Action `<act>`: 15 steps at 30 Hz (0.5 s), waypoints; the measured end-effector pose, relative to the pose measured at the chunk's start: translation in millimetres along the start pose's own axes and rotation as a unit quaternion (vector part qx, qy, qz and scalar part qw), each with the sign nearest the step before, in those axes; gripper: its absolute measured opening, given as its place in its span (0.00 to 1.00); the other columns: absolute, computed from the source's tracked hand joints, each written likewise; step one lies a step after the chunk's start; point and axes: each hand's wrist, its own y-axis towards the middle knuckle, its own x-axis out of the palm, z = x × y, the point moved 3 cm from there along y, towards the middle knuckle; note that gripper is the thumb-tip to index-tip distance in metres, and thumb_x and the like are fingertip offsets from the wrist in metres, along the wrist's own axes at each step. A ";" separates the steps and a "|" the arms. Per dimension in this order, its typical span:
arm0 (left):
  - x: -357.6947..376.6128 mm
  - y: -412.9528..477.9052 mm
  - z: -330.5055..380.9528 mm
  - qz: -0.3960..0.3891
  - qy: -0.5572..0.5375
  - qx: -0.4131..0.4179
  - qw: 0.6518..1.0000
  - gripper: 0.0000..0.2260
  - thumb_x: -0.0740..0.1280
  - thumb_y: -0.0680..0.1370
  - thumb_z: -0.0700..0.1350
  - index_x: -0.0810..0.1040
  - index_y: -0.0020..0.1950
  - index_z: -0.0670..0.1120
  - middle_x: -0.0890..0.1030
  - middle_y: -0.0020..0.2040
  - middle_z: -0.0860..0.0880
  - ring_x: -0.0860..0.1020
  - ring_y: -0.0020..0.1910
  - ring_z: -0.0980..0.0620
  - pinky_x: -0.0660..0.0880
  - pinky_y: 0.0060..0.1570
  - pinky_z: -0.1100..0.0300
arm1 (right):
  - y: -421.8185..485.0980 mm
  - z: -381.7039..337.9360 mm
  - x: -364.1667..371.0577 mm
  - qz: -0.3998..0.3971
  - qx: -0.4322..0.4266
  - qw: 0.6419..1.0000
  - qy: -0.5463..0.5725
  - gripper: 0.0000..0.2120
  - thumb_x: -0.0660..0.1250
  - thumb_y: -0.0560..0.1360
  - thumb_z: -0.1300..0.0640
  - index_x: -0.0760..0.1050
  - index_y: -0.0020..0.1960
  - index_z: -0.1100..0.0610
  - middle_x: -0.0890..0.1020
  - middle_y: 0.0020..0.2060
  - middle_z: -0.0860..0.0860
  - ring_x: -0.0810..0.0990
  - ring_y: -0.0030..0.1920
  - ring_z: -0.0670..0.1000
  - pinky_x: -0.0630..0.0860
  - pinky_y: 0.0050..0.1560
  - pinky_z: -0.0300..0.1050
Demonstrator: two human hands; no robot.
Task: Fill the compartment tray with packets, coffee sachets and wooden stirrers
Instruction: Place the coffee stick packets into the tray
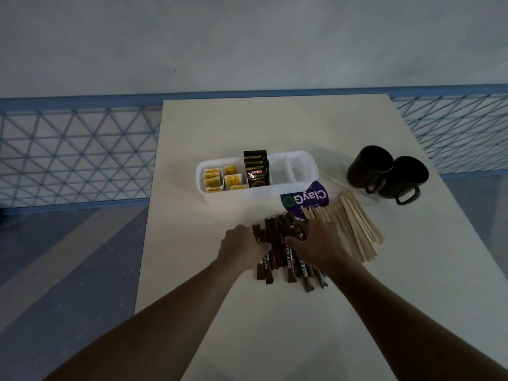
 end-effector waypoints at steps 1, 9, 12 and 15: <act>6.6 -0.2 0.4 0.011 -0.008 -0.006 1.000 0.24 0.72 0.74 0.57 0.73 0.59 0.41 0.77 0.52 0.46 0.77 0.52 0.46 0.73 0.45 0.57 | -4.2 3.5 6.4 0.000 0.008 1.000 0.003 0.18 0.74 0.70 0.40 0.77 0.50 0.53 0.81 0.35 0.48 0.81 0.32 0.45 0.82 0.33 0.44; 32.1 -4.5 10.5 0.091 -0.040 -0.021 0.995 0.33 0.74 0.71 0.57 0.65 0.67 0.42 0.70 0.62 0.43 0.73 0.61 0.42 0.72 0.49 0.52 | -20.8 7.1 27.7 -0.005 0.049 0.999 0.005 0.20 0.76 0.71 0.46 0.74 0.54 0.57 0.80 0.41 0.49 0.82 0.39 0.46 0.84 0.39 0.46; 35.0 -2.3 11.7 0.104 -0.032 -0.019 0.994 0.30 0.74 0.71 0.56 0.66 0.65 0.43 0.71 0.60 0.44 0.73 0.60 0.43 0.72 0.48 0.52 | -21.0 5.1 33.0 0.003 0.043 0.999 0.026 0.21 0.74 0.71 0.44 0.72 0.54 0.57 0.80 0.42 0.49 0.83 0.39 0.48 0.84 0.39 0.49; 34.3 0.1 13.8 0.109 -0.022 -0.011 0.994 0.25 0.72 0.74 0.49 0.67 0.65 0.42 0.71 0.61 0.43 0.73 0.60 0.42 0.69 0.46 0.55 | -21.6 4.1 32.5 -0.003 0.036 0.999 -0.015 0.16 0.70 0.75 0.47 0.71 0.55 0.55 0.78 0.47 0.50 0.78 0.43 0.48 0.80 0.42 0.46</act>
